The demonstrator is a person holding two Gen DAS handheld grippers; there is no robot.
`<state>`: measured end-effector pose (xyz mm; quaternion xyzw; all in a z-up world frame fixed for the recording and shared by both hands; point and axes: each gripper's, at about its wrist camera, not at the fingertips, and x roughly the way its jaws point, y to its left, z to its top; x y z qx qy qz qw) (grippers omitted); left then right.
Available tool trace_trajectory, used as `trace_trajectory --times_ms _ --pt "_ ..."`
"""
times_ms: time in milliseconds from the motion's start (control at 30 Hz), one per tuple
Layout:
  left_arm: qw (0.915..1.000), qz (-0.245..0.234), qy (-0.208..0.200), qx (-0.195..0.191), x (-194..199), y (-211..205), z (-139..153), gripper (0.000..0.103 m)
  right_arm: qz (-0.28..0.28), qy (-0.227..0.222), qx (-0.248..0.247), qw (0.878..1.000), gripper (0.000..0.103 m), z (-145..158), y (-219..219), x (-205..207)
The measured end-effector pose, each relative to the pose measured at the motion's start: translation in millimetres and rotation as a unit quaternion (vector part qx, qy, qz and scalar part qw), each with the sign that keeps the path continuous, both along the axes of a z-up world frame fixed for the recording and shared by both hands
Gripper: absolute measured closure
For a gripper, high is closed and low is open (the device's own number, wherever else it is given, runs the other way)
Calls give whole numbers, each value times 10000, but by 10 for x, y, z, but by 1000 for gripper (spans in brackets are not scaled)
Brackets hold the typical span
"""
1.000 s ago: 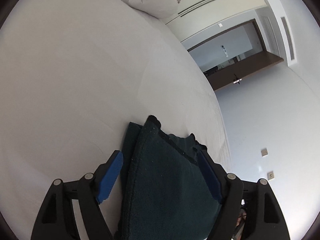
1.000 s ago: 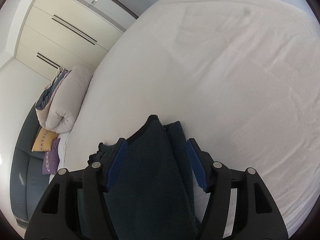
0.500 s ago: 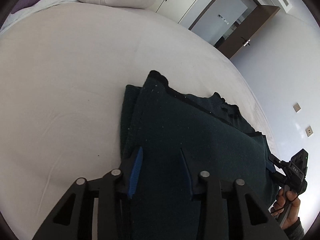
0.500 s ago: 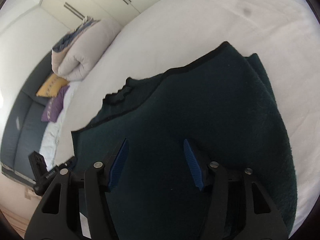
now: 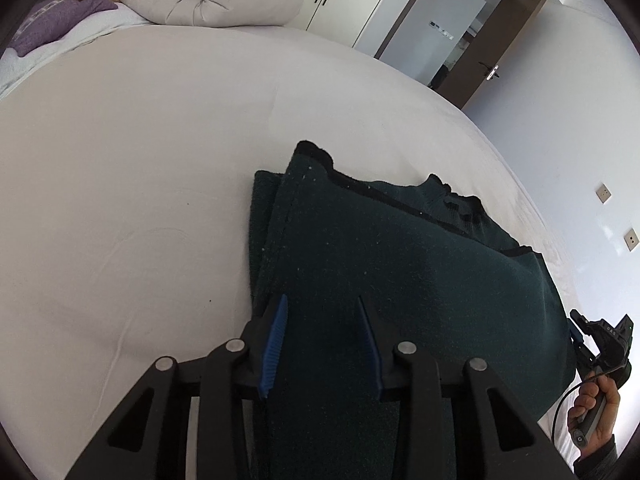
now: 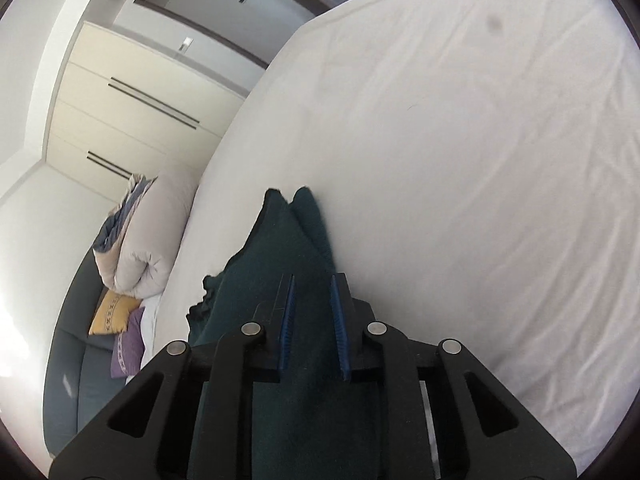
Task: Fold small clothes
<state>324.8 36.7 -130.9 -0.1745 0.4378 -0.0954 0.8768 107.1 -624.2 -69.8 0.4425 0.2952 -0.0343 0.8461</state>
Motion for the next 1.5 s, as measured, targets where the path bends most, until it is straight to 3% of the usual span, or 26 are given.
trace_trajectory --times_ms 67,200,333,367,433,600,733,833,900,967,1100,1200,1267,1333,1500 --pt "9999 -82 -120 -65 -55 -89 102 63 159 -185 111 9996 86 74 88 -36" --pt "9985 -409 -343 120 -63 -391 198 50 1141 -373 120 9927 86 230 644 208" --pt "9986 -370 68 362 49 -465 -63 48 2273 -198 -48 9736 86 217 1336 509" --pt "9989 -375 -58 281 32 -427 -96 48 2373 -94 -134 9713 86 136 1444 555" --pt "9986 -439 -154 247 -1 -388 -122 48 2190 91 2 9757 86 -101 1421 584" --pt "9980 -507 -251 278 -43 -381 -141 49 1041 -370 815 9905 89 -405 870 368" --pt "9979 -494 -335 240 -58 -373 -158 49 214 -363 771 9961 89 -436 541 165" --pt "9978 -486 -366 244 -60 -382 -166 50 -68 -331 715 9969 85 -350 493 -27" --pt "9976 -480 -377 315 -65 -407 -160 50 234 -442 903 9947 85 -284 662 -42" --pt "9971 -478 -380 460 -75 -450 -152 50 1105 -469 1039 9873 85 -209 999 33" --pt "9968 -472 -377 516 -86 -453 -160 50 2734 -185 979 9567 85 -226 2003 339" --pt "9963 -482 -408 580 -87 -458 -170 50 3322 287 994 9375 85 -451 2478 536" --pt "9958 -484 -432 641 -93 -466 -175 50 3364 670 837 9356 86 -628 2583 545" --pt "9956 -482 -454 666 -96 -465 -178 50 3200 570 1101 9393 86 -735 2448 481" --pt "9955 -482 -461 674 -100 -464 -182 50 2092 271 1410 9673 86 -753 1695 225"
